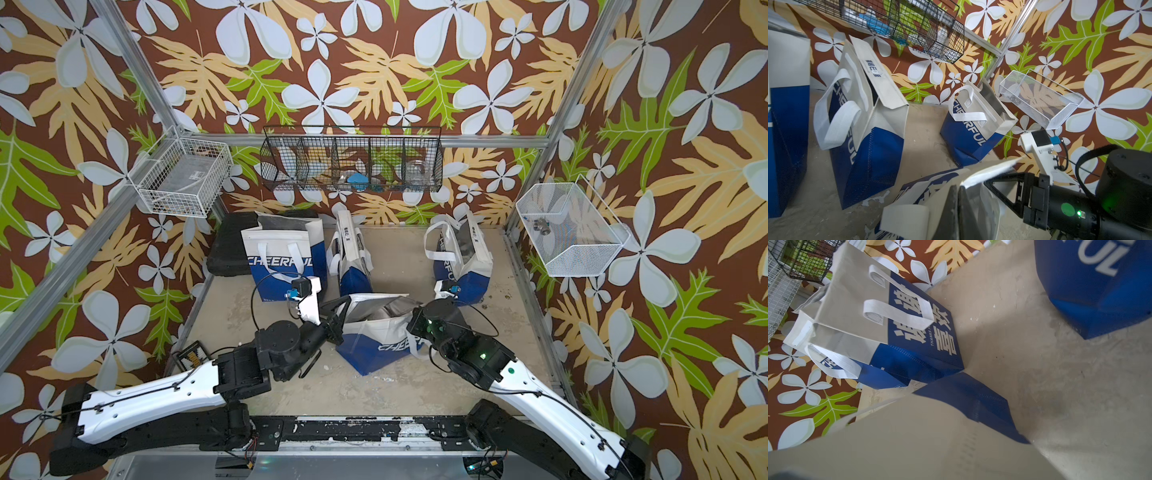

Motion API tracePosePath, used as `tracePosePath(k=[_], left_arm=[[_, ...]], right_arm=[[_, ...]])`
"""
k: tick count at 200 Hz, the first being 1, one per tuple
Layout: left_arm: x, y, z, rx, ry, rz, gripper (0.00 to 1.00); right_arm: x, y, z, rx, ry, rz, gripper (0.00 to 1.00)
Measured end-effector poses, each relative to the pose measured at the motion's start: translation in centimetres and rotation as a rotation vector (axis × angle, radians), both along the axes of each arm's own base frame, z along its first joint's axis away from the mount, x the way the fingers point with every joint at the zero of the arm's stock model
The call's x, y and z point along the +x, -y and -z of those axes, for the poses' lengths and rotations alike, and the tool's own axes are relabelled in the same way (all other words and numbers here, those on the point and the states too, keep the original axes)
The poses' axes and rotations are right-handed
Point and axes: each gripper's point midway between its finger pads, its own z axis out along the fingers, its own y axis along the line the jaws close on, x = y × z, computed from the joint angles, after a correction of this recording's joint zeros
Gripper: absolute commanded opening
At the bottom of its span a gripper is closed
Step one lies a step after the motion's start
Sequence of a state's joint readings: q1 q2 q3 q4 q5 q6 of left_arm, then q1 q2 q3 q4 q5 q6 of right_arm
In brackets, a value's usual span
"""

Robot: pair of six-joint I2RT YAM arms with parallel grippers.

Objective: Open the takeout bag
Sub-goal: Open the takeout bag at the center of the board.

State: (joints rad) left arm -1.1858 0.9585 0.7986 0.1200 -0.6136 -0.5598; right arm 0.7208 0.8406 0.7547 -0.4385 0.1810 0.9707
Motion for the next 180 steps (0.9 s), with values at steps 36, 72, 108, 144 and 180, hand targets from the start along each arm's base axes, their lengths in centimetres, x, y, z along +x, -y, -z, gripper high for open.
tracePosePath(k=[36, 72, 108, 144, 180], left_arm=[[-0.5, -0.9, 0.9, -0.088, -0.045, 0.001, 0.0], [-1.1, -1.1, 0.5, -0.14, -0.056, 0.033, 0.0], [-1.4, 1.3, -1.5, -0.119, -0.045, 0.115, 0.0], [-1.6, 2.2, -3.0, -0.088, -0.021, 0.154, 0.0], [-1.7, 3.2, -3.4, -0.027, 0.012, 0.211, 0.0]], right_arm=[[-0.5, 0.0, -0.6, 0.032, 0.02, -0.026, 0.0], [-1.3, -1.9, -2.6, 0.084, 0.064, -0.149, 0.3], [-3.7, -4.8, -9.4, 0.121, 0.219, -0.349, 0.76], [-3.1, -3.2, -12.1, 0.006, 0.26, -0.301, 0.79], [-2.0, -3.7, -10.5, -0.175, 0.204, -0.342, 0.8]])
